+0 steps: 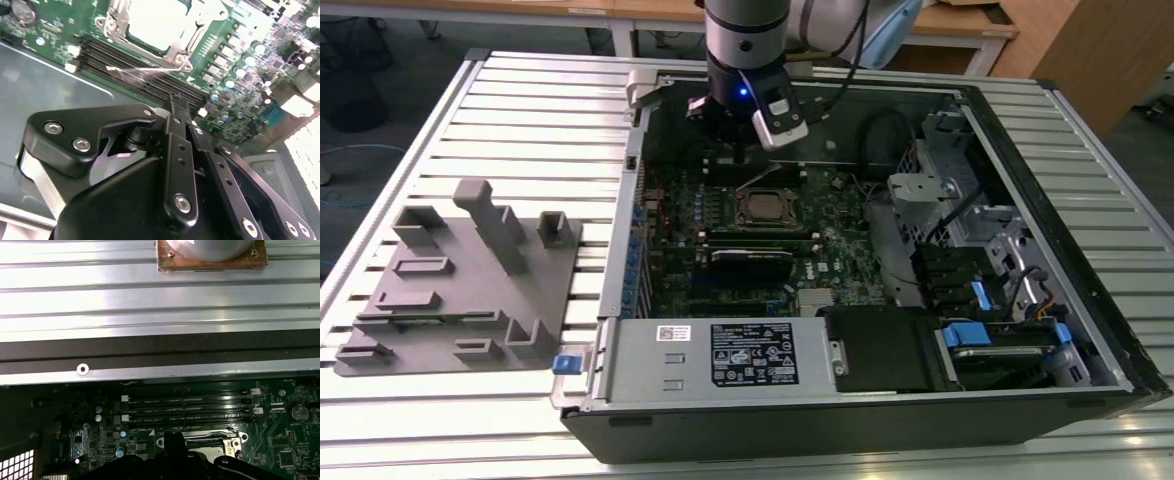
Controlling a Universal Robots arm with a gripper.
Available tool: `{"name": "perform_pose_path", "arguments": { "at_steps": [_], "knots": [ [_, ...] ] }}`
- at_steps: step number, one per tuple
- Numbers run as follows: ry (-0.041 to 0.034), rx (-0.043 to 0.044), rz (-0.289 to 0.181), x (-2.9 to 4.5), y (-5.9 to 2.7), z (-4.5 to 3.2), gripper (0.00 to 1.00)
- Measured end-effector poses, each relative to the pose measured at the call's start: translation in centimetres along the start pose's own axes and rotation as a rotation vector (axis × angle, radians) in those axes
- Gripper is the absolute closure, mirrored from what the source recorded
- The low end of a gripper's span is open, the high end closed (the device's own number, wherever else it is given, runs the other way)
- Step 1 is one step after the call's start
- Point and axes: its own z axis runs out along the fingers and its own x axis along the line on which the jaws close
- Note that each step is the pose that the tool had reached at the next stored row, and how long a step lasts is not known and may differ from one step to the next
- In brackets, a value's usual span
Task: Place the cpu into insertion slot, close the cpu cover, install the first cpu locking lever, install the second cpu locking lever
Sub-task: 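Install the first cpu locking lever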
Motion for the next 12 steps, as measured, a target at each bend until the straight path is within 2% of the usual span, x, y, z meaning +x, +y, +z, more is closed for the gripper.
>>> {"name": "perform_pose_path", "arguments": {
  "at_steps": [12],
  "knots": [
    [-0.0003, 0.0034, 0.0, -0.04, 0.0, 0.02, 0.9]
  ]
}}
